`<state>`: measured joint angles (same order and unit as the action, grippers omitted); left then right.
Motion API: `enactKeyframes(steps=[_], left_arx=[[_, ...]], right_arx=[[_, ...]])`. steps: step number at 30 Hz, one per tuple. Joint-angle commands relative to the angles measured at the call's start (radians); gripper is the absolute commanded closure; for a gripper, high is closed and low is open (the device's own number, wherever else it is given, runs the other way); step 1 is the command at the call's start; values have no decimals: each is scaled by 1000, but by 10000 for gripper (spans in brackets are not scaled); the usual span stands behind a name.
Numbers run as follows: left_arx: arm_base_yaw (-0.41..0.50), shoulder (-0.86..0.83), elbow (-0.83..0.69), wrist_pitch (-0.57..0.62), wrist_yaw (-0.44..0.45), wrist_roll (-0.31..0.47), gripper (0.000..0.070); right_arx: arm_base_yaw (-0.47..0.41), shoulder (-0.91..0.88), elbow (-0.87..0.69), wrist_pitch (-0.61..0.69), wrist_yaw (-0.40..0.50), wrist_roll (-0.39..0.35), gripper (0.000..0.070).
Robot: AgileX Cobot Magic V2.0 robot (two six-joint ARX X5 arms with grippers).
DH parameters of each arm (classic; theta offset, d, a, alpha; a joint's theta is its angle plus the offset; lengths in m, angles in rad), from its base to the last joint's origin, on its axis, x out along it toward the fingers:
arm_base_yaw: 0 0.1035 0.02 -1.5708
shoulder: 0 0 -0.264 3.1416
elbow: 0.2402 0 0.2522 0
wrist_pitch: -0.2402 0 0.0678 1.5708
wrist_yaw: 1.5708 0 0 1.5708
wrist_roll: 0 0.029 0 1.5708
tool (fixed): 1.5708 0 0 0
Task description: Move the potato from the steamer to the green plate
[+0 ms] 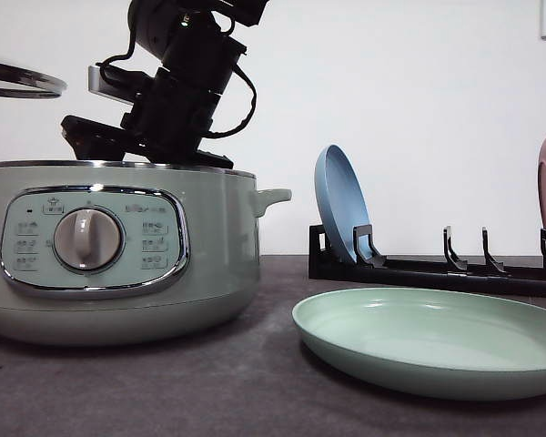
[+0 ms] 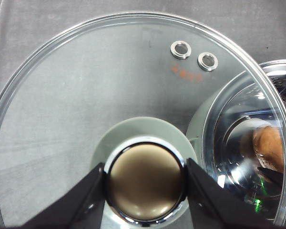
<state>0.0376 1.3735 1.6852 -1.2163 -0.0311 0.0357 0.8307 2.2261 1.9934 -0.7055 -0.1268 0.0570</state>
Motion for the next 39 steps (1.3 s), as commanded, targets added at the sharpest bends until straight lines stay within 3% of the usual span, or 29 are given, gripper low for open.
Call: enactKeyframes(steps=[1, 17, 19, 27, 39], left_arx=[[2, -2, 27, 34, -4, 5, 691], [2, -2, 27, 33, -4, 5, 691], [2, -2, 27, 33, -4, 5, 692], [2, -2, 27, 34, -4, 5, 691], [2, -2, 27, 35, -3, 5, 692]], right_arx=[[11, 24, 28, 3, 5, 11, 152], [10, 44, 28, -2, 8, 37, 161], [10, 44, 28, -10, 8, 37, 212], [10, 42, 28, -32, 7, 37, 539], [-24, -122, 31, -43, -3, 13, 548]])
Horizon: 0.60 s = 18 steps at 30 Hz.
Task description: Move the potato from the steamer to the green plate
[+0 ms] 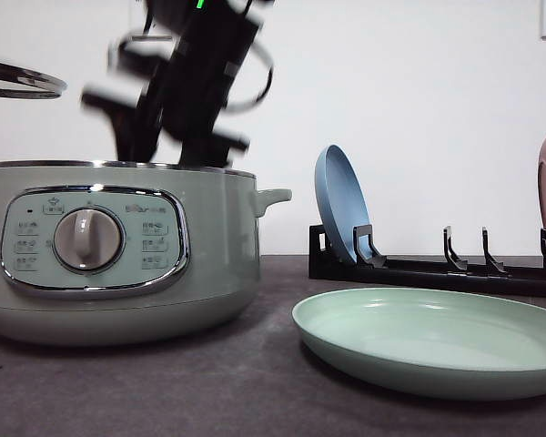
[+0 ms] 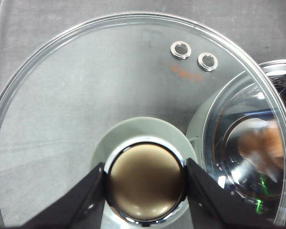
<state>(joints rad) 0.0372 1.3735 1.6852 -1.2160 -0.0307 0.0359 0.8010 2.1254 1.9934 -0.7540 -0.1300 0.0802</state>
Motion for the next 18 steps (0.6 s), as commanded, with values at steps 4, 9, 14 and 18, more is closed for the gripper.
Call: enactKeyframes(steps=[4, 9, 14, 18], left_arx=[[0, -2, 27, 35, 0, 5, 692], [-15, -2, 27, 35, 16, 5, 692], [-41, -2, 27, 35, 16, 5, 692], [-65, -2, 27, 37, 16, 5, 692]], right_arx=[[-17, -130, 31, -42, 2, -36, 548], [-72, -250, 30, -132, 0, -40, 548], [-150, -351, 12, -228, 0, -40, 548], [-204, -438, -80, -242, 0, -40, 548]])
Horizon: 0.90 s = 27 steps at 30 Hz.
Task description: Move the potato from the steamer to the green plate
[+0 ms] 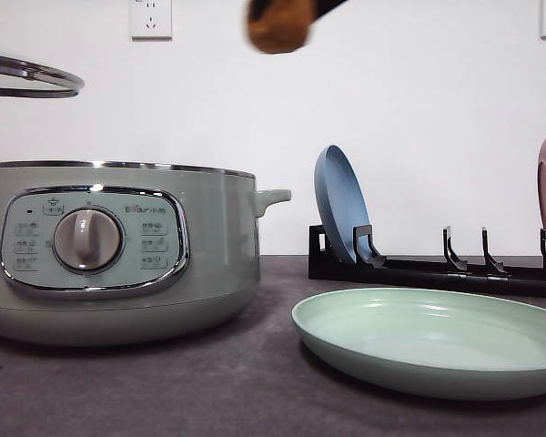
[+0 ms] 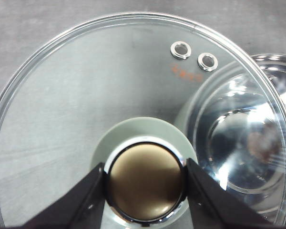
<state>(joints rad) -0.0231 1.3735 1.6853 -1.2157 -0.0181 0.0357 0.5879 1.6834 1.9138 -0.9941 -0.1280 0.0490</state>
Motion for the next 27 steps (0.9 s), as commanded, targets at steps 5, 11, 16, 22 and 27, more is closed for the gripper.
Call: enactKeyframes(steps=[5, 11, 16, 22, 27], left_arx=[[-40, -2, 27, 38, 16, 5, 692], [-86, -2, 27, 41, 28, 5, 692], [-119, -2, 27, 41, 54, 5, 692], [-147, -2, 27, 41, 58, 5, 692], [-156, -2, 27, 41, 72, 5, 691]], right_arx=[[-30, -156, -254, 78, -1, -8, 547], [-35, -326, -569, 227, 6, 57, 548], [-34, -400, -770, 325, 7, 129, 547], [-34, -411, -963, 472, 29, 212, 547], [-32, -410, -1090, 608, 38, 283, 547]])
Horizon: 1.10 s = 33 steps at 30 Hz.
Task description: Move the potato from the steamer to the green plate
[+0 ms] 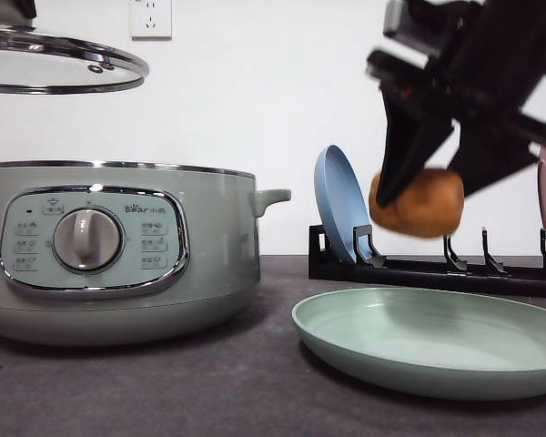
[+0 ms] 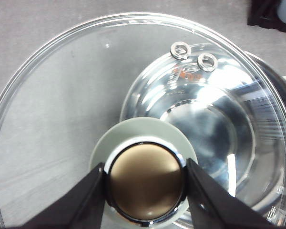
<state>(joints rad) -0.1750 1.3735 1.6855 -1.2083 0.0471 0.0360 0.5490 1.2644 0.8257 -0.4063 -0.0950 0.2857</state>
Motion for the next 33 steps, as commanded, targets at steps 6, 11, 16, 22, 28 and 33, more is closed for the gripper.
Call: enactKeyframes(steps=[6, 11, 16, 22, 28, 33], left_arx=[[-11, -2, 27, 34, 7, 5, 692], [-16, -2, 27, 35, 20, 5, 692], [-16, -2, 26, 35, 36, 5, 692], [-22, -2, 26, 34, 37, 5, 691], [-27, -2, 27, 34, 37, 5, 692], [-29, -2, 26, 34, 38, 5, 692]], right_arx=[[13, 10, -105, 93, 70, 84, 547], [12, 13, -160, 140, 70, 109, 547], [13, 37, -172, 145, 71, 117, 546], [13, 86, -172, 155, 70, 122, 456], [14, 95, -172, 153, 69, 123, 291], [14, 92, -165, 151, 69, 122, 139]])
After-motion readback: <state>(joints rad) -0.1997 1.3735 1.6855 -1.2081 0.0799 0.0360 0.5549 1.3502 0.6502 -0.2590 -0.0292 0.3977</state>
